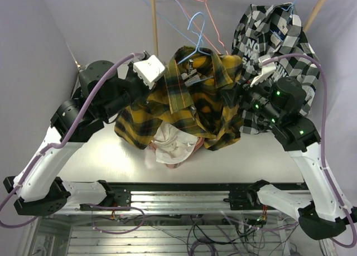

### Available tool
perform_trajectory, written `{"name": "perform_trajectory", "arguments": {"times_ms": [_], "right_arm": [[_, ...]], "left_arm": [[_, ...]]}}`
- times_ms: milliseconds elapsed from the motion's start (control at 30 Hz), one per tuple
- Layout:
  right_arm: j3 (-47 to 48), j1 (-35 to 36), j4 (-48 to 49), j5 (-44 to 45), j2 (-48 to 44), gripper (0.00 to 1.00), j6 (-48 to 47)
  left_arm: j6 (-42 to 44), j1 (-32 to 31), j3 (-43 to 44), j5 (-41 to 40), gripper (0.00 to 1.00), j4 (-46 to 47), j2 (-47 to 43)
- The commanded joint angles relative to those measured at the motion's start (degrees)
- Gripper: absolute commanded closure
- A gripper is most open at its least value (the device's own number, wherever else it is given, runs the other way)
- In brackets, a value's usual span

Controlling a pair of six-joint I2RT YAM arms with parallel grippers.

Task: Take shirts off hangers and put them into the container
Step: Remove the shirt from the hanger.

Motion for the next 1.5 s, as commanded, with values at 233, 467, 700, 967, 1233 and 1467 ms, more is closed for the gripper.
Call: {"name": "perform_trajectory", "arguments": {"times_ms": [233, 467, 700, 967, 1233, 1467], "right_arm": [[-1.72, -0.11, 5.58, -1.94, 6.12, 0.55, -0.14], [-0.97, -0.13, 3.53, -1.03, 5.10, 1.00, 0.99], [5.26, -0.20, 0.01, 19.64, 4.31, 1.00, 0.21], [12.85, -0.20, 4.87, 26.87, 8.13, 1.00, 0.45], [19.13, -0.20, 5.28, 23.71, 13.45, 1.00, -0.96], [16.62, -0.20, -0.07, 19.44, 10.97, 1.00, -0.68]], "left_arm": [[-2.97, 0.02, -0.08, 2.21, 0.93, 0.45, -4.81], [-2.73, 0.04, -1.52, 1.39, 0.93, -0.24, -5.75], [-2.41, 0.01, -3.74, 4.63, 0.93, -3.91, -8.30], [-4.85, 0.02, -7.57, 7.93, 0.93, -7.02, -14.90], [-7.52, 0.05, -9.48, 10.30, 0.93, -6.99, -20.64], [-6.73, 0.00, -9.66, 7.53, 0.93, -4.58, -20.52]]}}
